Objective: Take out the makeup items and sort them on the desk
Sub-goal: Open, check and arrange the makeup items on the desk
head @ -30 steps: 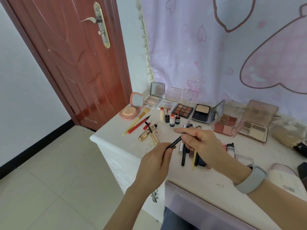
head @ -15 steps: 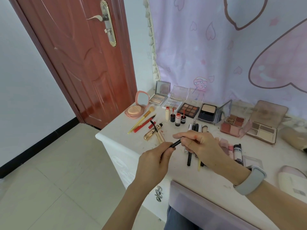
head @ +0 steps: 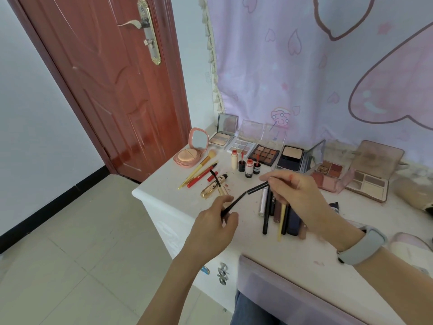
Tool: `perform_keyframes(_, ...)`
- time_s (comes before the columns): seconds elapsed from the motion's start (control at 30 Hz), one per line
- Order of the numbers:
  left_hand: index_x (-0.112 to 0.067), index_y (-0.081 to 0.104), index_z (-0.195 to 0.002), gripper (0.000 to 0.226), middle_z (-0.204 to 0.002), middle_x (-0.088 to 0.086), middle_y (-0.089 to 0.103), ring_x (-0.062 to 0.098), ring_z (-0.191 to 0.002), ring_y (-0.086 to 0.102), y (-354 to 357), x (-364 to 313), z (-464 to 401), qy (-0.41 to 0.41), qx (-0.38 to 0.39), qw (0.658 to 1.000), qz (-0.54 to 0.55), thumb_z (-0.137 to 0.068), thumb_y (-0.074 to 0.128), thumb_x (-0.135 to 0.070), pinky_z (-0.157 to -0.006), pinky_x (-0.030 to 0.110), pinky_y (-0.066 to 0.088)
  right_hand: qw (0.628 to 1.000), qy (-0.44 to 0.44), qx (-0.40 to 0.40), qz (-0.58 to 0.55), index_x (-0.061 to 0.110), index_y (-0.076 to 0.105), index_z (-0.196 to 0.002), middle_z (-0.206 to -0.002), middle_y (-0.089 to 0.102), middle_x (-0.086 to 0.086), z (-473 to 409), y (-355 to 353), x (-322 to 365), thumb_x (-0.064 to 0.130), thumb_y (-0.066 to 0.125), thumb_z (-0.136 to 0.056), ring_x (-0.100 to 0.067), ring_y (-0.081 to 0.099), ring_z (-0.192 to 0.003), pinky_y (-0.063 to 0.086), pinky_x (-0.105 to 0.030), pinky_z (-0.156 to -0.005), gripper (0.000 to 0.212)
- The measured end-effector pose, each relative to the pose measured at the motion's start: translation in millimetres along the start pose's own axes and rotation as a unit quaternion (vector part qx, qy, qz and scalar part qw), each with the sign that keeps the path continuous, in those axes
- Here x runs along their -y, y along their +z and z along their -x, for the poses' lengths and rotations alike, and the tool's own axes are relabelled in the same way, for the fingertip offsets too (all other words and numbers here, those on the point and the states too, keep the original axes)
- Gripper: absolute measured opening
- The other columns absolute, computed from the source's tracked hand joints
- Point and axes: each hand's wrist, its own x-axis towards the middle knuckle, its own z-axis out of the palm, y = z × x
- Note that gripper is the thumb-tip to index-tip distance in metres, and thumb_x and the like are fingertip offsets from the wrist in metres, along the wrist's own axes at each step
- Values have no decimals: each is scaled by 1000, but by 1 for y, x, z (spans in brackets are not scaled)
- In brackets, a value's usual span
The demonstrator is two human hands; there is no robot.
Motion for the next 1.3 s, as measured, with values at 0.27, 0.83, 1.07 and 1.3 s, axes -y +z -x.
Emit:
perform_keyframes(0.27,-19,46,-97,9,-86,-3,67,1,-70,53,11,5,-3,-128,-56,990,14,-93,43,-11,-50,11,38,969,-35,-106,219,32,49,-76,-66,55,15,32,0,-25,16,60,-86,-2,52,-63,42,-21,-66,22)
perform_keyframes(0.83,-10,64,-115,30,-108,7,63,21,-90,61,36,-1,-12,-24,-153,981,-115,-88,62,-24,-78,22,43,851,-222,-48,474,11,70,-90,-82,67,-3,34,20,-51,4,72,-72,-21,63,-69,52,-29,-51,20)
perform_keyframes(1.07,-12,68,-108,32,-105,6,63,23,-102,54,54,-1,4,32,-145,979,-138,-81,69,-29,-84,28,35,816,-159,53,553,24,57,-120,-115,52,0,-3,3,-54,27,41,-94,-22,45,-106,34,-33,-85,31)
perform_keyframes(1.3,-21,63,-117,31,-120,3,56,23,-115,46,57,-3,1,55,-103,977,-178,-87,58,-27,-90,34,30,795,-133,88,586,27,51,-123,-112,49,1,-11,2,-59,38,30,-97,-19,41,-105,33,-31,-85,36)
